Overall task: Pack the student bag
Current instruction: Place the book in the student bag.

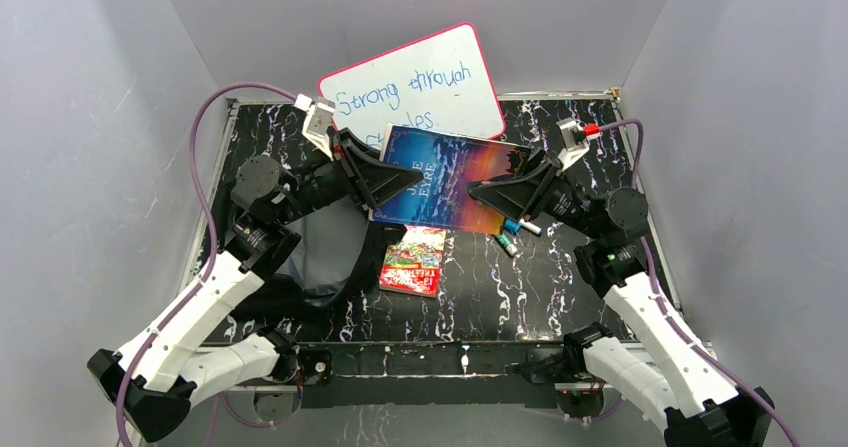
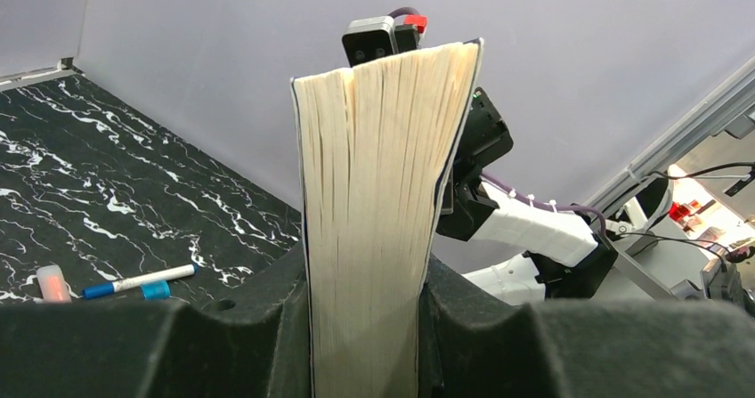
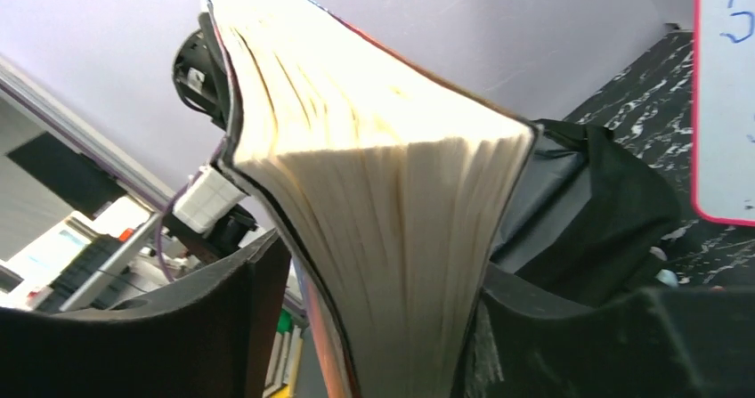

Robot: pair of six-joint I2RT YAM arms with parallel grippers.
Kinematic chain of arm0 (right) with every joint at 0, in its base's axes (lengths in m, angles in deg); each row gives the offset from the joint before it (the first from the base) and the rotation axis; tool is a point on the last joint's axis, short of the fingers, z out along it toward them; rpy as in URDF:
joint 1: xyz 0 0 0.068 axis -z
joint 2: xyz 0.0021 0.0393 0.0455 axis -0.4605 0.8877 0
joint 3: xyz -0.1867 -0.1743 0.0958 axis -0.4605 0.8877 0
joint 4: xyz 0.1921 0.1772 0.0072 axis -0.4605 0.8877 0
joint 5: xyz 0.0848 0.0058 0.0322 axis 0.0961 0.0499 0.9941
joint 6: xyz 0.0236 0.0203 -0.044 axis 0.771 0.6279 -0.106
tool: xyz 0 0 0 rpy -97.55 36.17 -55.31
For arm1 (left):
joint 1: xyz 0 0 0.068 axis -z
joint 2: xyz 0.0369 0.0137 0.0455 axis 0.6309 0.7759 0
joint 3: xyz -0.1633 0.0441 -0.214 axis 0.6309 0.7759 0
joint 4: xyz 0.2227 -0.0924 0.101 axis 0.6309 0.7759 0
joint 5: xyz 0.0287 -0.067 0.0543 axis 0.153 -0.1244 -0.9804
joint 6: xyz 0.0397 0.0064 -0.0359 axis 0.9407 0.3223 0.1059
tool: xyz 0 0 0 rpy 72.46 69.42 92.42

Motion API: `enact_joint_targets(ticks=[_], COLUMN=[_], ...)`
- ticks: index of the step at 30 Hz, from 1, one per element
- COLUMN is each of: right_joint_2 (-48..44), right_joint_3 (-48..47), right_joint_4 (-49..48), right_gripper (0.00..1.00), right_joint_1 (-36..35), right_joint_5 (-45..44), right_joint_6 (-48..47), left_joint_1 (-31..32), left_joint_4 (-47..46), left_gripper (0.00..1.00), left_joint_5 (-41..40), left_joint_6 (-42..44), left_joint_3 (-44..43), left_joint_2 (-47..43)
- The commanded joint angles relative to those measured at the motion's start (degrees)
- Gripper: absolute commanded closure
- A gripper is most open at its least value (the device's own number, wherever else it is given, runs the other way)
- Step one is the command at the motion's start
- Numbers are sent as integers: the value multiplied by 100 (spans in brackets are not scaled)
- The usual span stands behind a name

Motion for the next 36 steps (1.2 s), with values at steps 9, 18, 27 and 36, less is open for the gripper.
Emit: enact_joint_targets(ticks=[9, 18, 27, 36], right_joint_2=[-72, -201, -110, -186], right_joint_3=[38, -370, -303, -356], right_joint_4=[-724, 1461, 1702, 2156], right_gripper=[95, 100, 100, 100], right_joint_1=[1, 2, 1, 1], right_joint_5=[13, -737, -740, -766], right_joint_6=[441, -347, -538, -894], left_joint_1=[1, 1, 0, -4], left_joint_4=[106, 4567, 7314, 7763], left_gripper=[77, 30, 28, 21], left_joint_5=[-1426, -5036, -6486, -7273], left_joint_6=[401, 1009, 1296, 1899], left_joint_3=[-79, -1021, -1182, -1001], left_joint_2=[-439, -598, 175, 1927])
